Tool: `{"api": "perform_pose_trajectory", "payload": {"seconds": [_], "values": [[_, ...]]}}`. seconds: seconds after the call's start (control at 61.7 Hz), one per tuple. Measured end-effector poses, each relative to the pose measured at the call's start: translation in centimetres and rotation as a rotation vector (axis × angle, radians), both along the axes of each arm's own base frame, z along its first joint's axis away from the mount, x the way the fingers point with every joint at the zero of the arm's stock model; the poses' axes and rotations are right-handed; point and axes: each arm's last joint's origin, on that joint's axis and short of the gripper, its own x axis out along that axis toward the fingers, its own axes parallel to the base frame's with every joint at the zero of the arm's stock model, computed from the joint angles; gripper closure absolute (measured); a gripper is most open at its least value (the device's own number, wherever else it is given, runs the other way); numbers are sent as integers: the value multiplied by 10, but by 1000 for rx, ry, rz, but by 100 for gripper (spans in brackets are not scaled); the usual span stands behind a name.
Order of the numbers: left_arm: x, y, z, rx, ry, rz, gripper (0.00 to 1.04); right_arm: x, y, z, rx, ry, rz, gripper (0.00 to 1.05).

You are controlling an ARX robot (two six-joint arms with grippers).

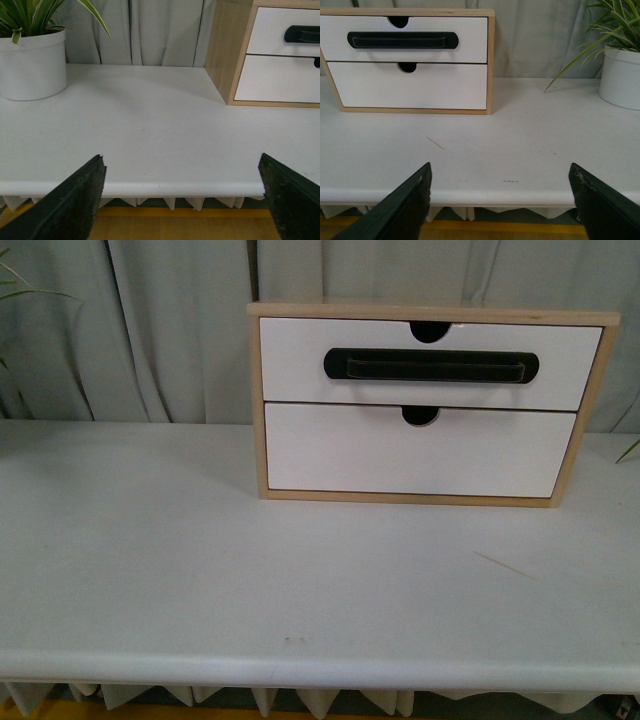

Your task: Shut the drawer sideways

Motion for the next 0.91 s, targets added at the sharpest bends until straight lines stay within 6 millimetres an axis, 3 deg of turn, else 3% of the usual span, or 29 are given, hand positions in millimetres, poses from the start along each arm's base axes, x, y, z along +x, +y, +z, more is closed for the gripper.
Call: {"api": "perform_pose_trajectory", "payload": {"seconds": [0.049,0.081,0.908], "values": [[0,0,0,1,0,0,4,0,0,0,0,0,0,12],[0,0,0,1,0,0,5,0,0,0,1,0,0,7],[0,0,0,1,0,0,6,0,0,0,2,0,0,9]]}}
